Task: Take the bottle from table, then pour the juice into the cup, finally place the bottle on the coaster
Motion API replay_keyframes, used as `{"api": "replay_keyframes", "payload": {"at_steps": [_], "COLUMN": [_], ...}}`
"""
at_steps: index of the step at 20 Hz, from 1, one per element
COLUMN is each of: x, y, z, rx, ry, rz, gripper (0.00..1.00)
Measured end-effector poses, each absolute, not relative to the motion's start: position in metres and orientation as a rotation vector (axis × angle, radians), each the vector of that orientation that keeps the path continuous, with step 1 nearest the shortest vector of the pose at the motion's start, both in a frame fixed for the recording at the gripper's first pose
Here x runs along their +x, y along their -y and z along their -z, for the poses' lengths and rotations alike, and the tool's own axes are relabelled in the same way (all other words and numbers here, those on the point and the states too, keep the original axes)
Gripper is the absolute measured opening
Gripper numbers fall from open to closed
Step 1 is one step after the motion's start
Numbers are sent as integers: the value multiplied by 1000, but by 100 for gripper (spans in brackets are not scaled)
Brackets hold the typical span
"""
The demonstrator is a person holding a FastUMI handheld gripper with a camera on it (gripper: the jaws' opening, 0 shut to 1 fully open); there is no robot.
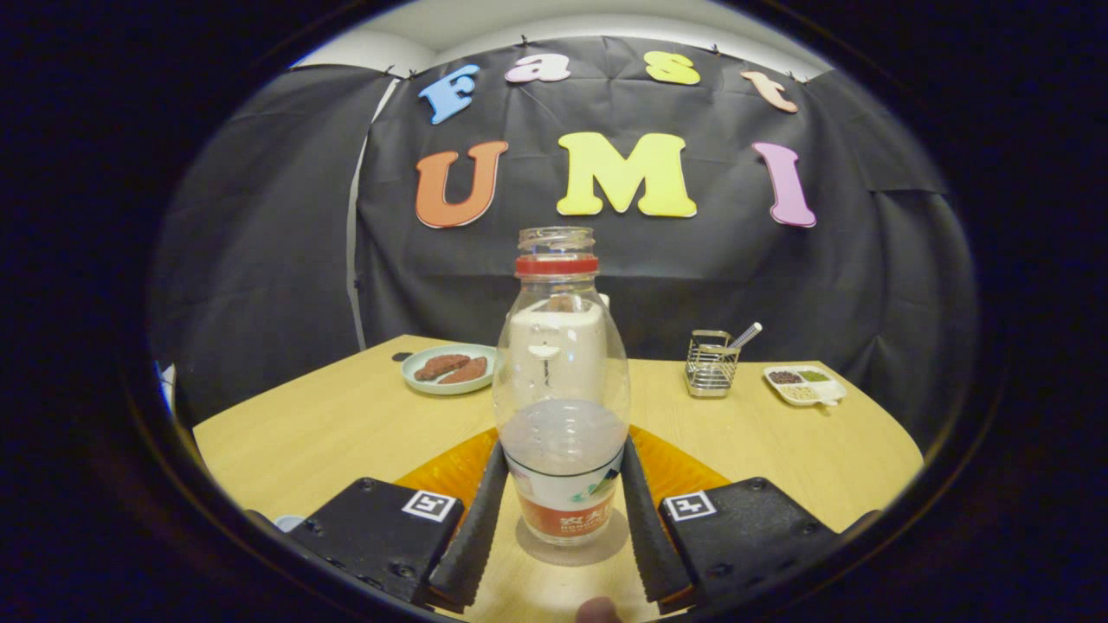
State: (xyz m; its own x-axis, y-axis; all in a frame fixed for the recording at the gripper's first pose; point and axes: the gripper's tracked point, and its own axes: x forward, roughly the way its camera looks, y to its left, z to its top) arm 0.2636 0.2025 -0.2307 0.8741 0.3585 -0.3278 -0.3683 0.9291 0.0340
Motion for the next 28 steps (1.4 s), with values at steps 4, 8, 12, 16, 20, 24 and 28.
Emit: {"api": "replay_keyframes", "payload": {"at_steps": [4, 8, 12, 16, 20, 24, 28], "x": [267, 269, 268, 263, 252, 230, 193], "y": [-201, -198, -194, -192, -185, -175, -158], "z": [240, 246, 238, 216, 176, 120, 57], "rx": [-5, 8, 2, -2, 28, 28, -13], "ry": [-344, -348, -329, -293, -244, -164, -96], "rz": [-373, -363, -341, -332, -323, -318, -289], "gripper": [76, 79, 85, 100, 100, 100, 100]}}
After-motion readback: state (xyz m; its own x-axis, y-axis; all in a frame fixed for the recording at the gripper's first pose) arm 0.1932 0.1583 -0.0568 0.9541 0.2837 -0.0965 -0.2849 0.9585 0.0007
